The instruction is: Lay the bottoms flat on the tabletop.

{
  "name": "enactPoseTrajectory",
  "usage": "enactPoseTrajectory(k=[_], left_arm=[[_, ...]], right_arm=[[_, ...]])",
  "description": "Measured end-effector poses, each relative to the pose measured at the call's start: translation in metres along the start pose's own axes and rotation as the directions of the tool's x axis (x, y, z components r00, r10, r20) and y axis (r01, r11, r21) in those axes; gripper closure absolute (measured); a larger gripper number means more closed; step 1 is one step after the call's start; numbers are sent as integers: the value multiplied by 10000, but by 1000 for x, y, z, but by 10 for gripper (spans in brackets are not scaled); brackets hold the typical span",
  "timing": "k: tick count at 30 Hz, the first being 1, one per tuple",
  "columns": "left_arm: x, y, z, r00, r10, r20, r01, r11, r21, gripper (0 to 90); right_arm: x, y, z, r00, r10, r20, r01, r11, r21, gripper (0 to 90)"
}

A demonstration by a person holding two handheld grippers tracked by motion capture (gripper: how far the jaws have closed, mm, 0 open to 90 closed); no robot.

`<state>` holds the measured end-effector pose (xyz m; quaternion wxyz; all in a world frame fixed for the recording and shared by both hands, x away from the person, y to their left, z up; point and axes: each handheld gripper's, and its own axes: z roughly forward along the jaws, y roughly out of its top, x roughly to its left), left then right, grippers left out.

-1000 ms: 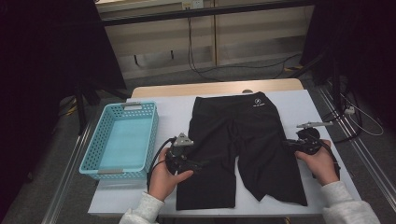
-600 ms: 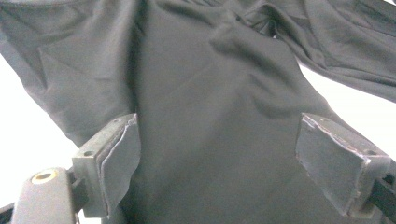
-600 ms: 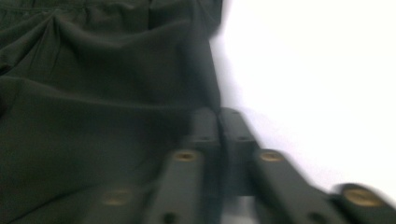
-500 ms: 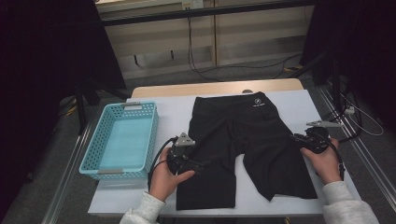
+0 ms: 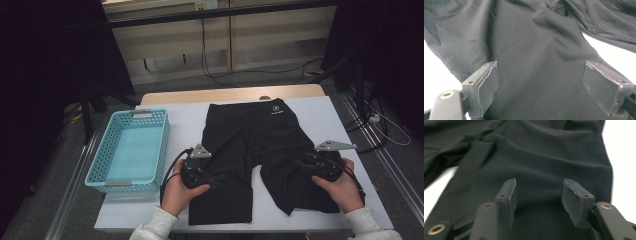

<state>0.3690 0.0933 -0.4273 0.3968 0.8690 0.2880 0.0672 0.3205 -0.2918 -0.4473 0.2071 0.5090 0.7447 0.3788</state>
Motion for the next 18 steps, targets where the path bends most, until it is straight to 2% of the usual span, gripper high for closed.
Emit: enactPoseTrajectory(k=[3,6,8,11,13,16,18], left_arm=[[1,1,-1,10000,5,62,-6,10000,44,140],[3,1,0,10000,-52,58,52,10000,-40,138],[3,1,0,10000,-54,41,54,10000,-14,138],[2,2,0,10000,24,27,-23,10000,-10,138],[1,3,0,10000,39,4,-39,10000,-64,138],[0,4,0,9999,80,-84,-80,10000,-22,138],[0,4,-1,9999,115,-39,-115,9999,17,139]], right_arm=[[15,-1,-3,9986,-347,-391,345,9994,-39,386],[36,-3,0,9946,-830,-629,842,9963,160,390],[48,-4,2,9901,-1004,-984,1020,9947,106,478],[64,-4,6,9848,-1047,-1384,1084,9939,198,523],[75,-5,10,9763,-1190,-1806,1272,9913,341,574],[90,-10,15,9611,-1708,-2169,1895,9795,685,601],[98,-12,19,9542,-2235,-1989,2440,9661,848,633]])
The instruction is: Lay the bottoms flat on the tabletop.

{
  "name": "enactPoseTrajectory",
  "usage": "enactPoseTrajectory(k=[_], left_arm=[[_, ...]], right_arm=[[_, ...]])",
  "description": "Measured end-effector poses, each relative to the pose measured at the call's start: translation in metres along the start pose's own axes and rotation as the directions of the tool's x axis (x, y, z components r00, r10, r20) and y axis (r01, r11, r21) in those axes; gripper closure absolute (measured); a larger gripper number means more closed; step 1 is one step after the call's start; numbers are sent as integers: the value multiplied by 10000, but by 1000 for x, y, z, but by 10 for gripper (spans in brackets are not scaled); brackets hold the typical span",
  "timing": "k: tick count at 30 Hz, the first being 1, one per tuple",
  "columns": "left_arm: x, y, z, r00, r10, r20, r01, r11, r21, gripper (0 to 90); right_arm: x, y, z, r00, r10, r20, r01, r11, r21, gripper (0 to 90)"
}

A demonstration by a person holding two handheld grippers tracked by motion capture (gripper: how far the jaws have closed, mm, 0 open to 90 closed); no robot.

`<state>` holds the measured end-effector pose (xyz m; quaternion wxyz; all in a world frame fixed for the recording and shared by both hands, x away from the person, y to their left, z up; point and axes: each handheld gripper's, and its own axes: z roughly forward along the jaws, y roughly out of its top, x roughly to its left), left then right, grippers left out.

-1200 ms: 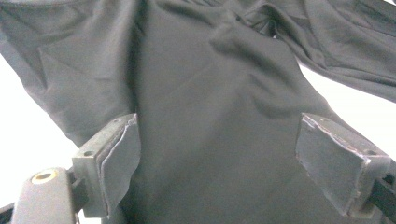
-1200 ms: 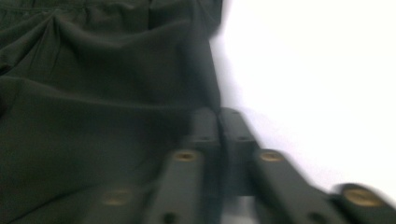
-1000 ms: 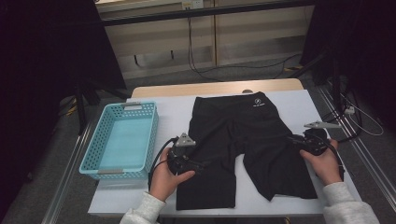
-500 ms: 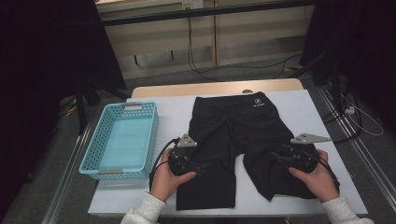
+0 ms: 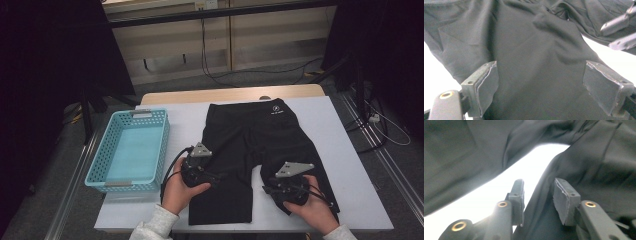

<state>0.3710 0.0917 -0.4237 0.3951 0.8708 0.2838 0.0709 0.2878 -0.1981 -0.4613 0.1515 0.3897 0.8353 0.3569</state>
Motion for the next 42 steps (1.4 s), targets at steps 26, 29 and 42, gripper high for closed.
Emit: enactPoseTrajectory(k=[26,29,42], left_arm=[[-24,7,14,9974,421,585,-417,9991,-69,139],[-29,10,20,9961,472,741,-470,9989,-44,141],[-30,19,29,9931,634,992,-626,9980,-107,143]], right_arm=[[-24,7,-30,9858,1623,437,-1534,9748,-1619,356],[-35,-7,-39,9766,1969,861,-1823,9712,-1537,343],[-67,-54,-66,9348,2444,2575,-2330,9696,-743,451]])
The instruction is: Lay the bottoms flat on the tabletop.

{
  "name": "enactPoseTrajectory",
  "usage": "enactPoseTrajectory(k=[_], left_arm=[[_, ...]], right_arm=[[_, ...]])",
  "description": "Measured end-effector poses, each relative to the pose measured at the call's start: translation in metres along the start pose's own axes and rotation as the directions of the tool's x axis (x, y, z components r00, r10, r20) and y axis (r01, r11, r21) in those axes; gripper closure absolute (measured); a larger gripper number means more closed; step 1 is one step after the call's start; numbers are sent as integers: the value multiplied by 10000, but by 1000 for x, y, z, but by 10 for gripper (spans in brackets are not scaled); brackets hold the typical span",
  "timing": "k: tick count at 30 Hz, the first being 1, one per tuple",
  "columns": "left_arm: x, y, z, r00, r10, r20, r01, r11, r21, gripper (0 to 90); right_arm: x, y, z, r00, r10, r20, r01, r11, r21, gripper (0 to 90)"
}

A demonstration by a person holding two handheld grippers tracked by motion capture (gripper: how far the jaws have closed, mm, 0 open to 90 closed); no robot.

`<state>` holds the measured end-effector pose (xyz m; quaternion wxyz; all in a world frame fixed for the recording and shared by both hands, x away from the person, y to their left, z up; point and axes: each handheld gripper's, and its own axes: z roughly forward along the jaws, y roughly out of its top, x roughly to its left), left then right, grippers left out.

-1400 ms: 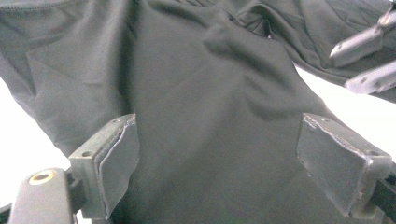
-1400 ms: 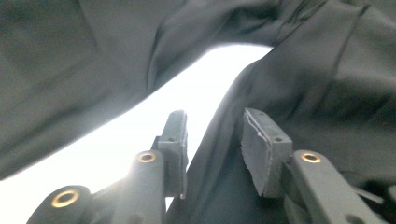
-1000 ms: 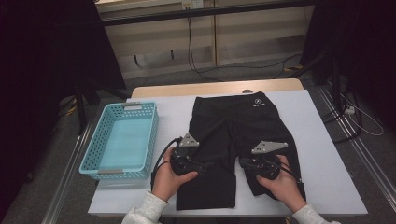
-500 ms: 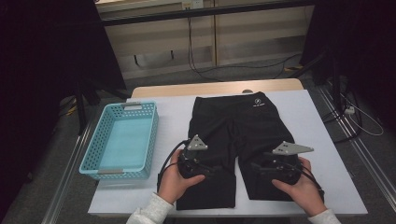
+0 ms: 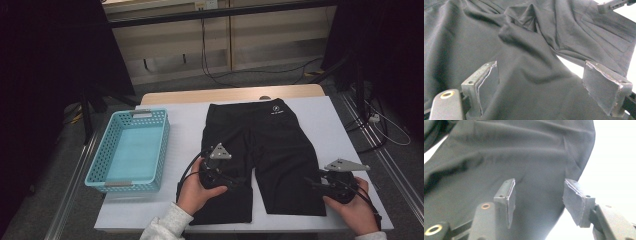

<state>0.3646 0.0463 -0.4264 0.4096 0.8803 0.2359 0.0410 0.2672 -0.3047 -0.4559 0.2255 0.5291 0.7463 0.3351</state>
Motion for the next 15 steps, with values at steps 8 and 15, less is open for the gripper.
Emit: enactPoseTrajectory(k=[8,15], left_arm=[[5,4,-5,10000,-29,-84,28,9999,-104,143],[11,1,-10,9995,-201,-226,197,9996,-179,141]], right_arm=[[-10,-12,-6,9983,384,434,-398,9987,327,519],[-7,-11,-6,9967,771,-234,-761,9962,422,889]])
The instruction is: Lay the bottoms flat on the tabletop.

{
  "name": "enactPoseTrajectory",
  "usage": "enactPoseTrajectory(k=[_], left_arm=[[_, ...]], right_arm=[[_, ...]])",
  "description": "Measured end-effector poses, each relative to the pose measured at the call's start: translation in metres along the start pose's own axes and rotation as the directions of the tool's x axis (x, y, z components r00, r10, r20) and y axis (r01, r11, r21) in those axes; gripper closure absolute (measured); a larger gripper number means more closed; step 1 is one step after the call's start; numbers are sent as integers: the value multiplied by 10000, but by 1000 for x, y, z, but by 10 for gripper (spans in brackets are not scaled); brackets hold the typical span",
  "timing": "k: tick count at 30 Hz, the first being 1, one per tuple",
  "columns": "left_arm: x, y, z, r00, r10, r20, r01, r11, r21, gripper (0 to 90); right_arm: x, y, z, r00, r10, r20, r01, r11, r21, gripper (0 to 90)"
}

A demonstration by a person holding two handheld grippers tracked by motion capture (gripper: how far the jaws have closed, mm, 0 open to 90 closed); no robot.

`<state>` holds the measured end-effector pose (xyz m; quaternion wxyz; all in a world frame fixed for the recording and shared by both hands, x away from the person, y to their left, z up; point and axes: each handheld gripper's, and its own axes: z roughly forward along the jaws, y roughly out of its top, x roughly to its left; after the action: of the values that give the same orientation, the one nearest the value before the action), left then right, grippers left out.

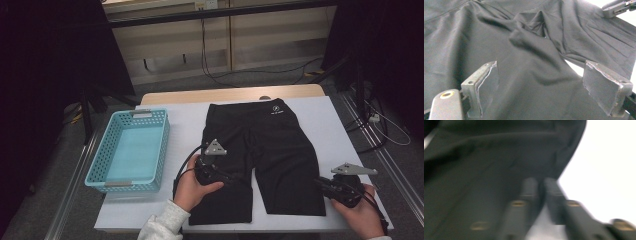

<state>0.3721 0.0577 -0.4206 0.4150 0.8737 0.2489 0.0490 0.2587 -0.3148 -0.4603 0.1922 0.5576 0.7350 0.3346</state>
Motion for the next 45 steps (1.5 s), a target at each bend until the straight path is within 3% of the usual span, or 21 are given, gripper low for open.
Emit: enactPoseTrajectory(k=[7,18,21,28,34,39,45], left_arm=[[7,-3,-4,9998,-156,-159,156,9999,22,141],[9,-3,-7,9995,-182,-269,181,9998,-51,141],[9,-4,-7,9994,-205,-269,204,9998,-33,141],[13,-7,-12,9986,-330,-409,328,9994,-66,140],[15,-11,-14,9979,-406,-502,406,9992,-12,138],[17,-15,-17,9967,-508,-640,513,9987,55,136],[19,-20,-20,9959,-589,-682,594,9982,66,136]], right_arm=[[-5,-4,-6,9988,214,-431,-207,9997,155,897],[-13,-14,-18,9985,105,-538,-91,9996,258,886],[-11,-11,-19,9988,-199,-438,209,9995,238,764],[9,8,-11,9937,-928,-637,905,9952,-376,596],[24,21,7,9900,-1032,-959,987,9938,-503,494],[36,30,19,9863,-1160,-1169,1095,9922,-600,455],[57,38,31,9747,-1612,-1545,1530,9862,-635,472]])
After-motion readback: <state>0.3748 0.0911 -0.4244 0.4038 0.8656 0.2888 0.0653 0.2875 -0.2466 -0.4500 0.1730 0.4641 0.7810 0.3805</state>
